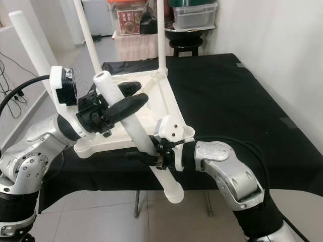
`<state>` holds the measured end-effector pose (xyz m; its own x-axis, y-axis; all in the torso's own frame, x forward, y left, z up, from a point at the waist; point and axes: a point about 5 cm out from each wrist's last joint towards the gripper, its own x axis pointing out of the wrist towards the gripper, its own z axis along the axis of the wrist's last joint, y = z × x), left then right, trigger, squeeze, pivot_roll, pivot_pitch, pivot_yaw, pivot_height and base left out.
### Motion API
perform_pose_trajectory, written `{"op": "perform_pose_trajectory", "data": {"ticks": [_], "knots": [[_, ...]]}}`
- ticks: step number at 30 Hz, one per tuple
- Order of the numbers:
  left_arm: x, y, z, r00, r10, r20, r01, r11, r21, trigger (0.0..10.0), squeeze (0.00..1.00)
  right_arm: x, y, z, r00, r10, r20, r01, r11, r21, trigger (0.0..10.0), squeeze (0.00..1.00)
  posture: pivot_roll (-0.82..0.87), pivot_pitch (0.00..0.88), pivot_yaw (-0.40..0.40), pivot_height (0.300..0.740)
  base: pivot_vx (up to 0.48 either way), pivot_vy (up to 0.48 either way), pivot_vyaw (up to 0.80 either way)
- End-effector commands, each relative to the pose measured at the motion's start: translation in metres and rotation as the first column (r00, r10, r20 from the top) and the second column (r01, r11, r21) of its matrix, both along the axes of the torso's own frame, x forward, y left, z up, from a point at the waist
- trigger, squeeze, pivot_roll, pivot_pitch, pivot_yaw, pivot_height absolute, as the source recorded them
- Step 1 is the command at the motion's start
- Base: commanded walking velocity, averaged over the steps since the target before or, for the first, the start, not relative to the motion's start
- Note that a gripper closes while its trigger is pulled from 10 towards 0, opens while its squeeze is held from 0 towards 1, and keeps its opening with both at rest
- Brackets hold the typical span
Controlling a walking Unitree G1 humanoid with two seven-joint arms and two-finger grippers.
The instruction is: Building children table
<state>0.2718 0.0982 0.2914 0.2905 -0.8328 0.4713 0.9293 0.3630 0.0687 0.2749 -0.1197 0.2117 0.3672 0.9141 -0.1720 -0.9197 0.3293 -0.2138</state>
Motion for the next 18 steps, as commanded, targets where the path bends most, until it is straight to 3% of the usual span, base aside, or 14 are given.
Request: {"op": "perform_pose_trajectory", "data": {"ticks": [1, 12, 13, 15, 18], "knots": [[0.0, 0.002, 0.003, 1.0, 0.015, 0.011, -0.015, 1.0, 0.014, 0.0, 0.0, 0.001, 0.005, 0.002, 1.0, 0.007, 0.02, -0.007, 1.0, 0.009, 0.0, 0.0, -0.08, 0.0, 0.076, 0.74, 0.0, 0.0, 0.0], [0.001, 0.0, 0.007, 1.0, 0.018, 0.025, -0.018, 1.0, -0.01, 0.0, 0.0, 0.011, 0.003, 0.001, 0.997, -0.069, 0.038, 0.068, 0.998, 0.019, 0.4, 0.0, -0.09, 0.0, 0.069, 0.74, 0.0, 0.0, 0.0], [0.001, 0.0, 0.008, 0.999, 0.016, 0.028, -0.015, 1.0, -0.011, 0.0, 0.0, 0.013, 0.003, 0.001, 0.996, -0.091, 0.021, 0.09, 0.995, 0.032, 10.0, 0.0, -0.09, 0.0, 0.068, 0.74, 0.0, 0.0, 0.0], [0.002, 0.0, 0.011, 0.999, 0.011, 0.037, -0.011, 1.0, -0.015, 0.0, 0.0, 0.012, 0.005, 0.0, 0.997, -0.075, 0.004, 0.075, 0.997, 0.032, 10.0, 1.0, -0.09, 0.0, 0.067, 0.74, 0.0, 0.0, 0.0], [0.002, -0.001, 0.015, 0.999, 0.0, 0.044, 0.001, 1.0, -0.019, 0.0, 0.0, 0.012, 0.006, -0.003, 0.998, -0.065, 0.006, 0.065, 0.998, 0.015, 10.0, 1.0, -0.09, 0.0, 0.068, 0.74, 0.0, 0.0, 0.0]]}}
